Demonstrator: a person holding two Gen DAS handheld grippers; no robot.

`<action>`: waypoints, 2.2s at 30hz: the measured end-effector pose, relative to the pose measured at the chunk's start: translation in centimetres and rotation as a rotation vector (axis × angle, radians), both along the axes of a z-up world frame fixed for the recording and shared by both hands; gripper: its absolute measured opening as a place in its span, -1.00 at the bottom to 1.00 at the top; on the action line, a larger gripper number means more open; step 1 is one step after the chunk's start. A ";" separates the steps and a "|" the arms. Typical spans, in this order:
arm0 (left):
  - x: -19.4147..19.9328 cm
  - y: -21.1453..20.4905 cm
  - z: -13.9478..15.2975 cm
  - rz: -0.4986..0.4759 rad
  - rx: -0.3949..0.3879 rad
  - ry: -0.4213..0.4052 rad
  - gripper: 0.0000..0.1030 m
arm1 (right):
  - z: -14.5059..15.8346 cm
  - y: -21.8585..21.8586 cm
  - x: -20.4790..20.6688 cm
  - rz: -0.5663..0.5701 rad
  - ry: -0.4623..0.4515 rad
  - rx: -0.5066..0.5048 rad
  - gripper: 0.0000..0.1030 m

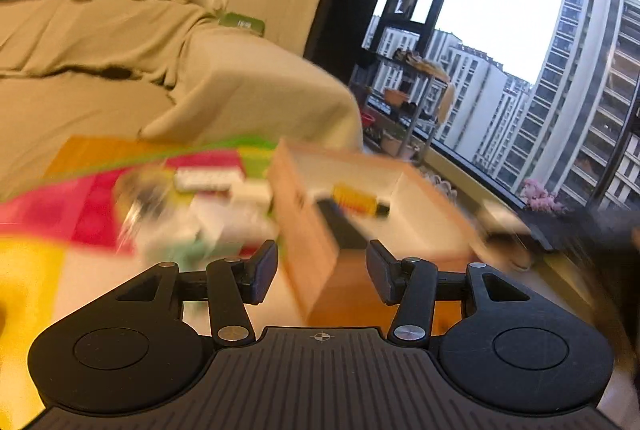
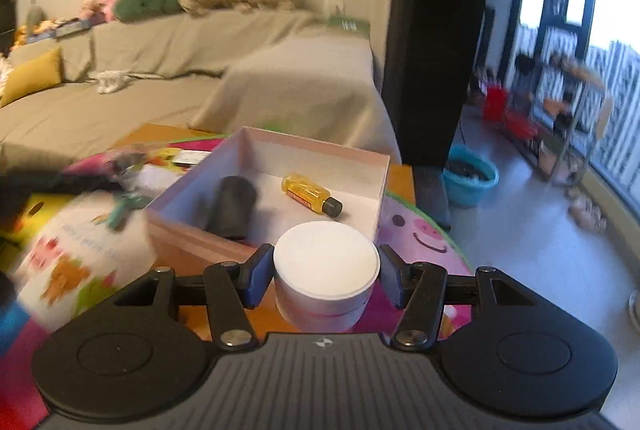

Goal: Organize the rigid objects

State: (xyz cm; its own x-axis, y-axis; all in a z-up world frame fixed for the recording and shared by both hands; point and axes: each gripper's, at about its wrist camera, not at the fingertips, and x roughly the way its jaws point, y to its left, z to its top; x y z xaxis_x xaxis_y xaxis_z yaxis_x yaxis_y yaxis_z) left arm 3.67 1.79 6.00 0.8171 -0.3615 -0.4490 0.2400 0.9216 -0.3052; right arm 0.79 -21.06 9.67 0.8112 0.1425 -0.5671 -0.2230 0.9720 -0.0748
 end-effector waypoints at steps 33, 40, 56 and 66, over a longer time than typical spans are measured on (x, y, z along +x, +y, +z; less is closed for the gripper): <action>6.7 8.1 0.0 0.319 0.048 -0.058 0.05 | -3.6 4.2 -3.5 0.076 -0.029 0.085 0.64; 10.5 11.4 -2.0 0.288 -0.137 0.085 0.03 | 3.6 10.6 6.3 0.157 0.040 0.075 0.64; 11.9 14.4 -4.9 0.059 -0.206 0.132 -0.02 | -4.0 25.5 29.4 -0.045 0.378 -0.111 -0.19; 10.5 15.7 -5.3 0.034 -0.209 0.139 -0.15 | -5.6 24.2 25.0 0.026 0.507 -0.085 -0.21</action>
